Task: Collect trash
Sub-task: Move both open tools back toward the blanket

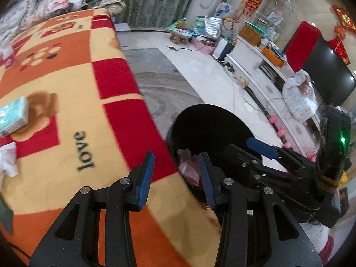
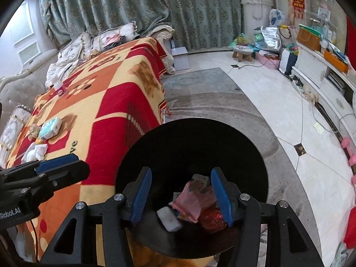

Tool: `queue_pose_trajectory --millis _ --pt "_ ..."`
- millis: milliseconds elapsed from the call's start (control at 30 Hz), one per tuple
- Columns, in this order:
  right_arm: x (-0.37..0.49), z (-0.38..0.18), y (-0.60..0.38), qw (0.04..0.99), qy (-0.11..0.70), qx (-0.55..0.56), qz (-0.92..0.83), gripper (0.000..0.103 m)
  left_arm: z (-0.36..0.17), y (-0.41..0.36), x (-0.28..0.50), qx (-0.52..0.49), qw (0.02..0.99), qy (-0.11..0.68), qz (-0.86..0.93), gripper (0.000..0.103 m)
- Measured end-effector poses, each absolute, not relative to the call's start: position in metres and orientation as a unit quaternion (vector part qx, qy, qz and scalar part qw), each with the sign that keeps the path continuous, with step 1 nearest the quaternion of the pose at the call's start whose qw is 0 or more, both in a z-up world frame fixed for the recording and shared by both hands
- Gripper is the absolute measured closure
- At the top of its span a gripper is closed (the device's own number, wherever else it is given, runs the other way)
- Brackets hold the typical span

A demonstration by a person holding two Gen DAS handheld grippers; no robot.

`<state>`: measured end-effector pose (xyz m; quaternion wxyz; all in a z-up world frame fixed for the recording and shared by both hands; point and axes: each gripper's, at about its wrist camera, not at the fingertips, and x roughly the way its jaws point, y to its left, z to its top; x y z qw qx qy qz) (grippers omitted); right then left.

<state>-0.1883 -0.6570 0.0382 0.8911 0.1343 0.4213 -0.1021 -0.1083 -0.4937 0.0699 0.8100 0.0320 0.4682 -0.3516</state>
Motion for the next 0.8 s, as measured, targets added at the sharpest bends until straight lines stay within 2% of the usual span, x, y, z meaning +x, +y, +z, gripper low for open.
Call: queue_pose_trajectory --millis 433,800 --pt "-0.171 0.054 -0.59 0.9 0.419 0.106 -0.05 0.045 0.08 -0.411 -0.106 0.033 0.847 0.453 -0.275 0.064" --pt "-0.14 0.046 -0.493 0.893 0.438 0.084 0.059 0.043 0.08 -0.287 -0.1 0.017 0.87 0.461 -0.176 0.064"
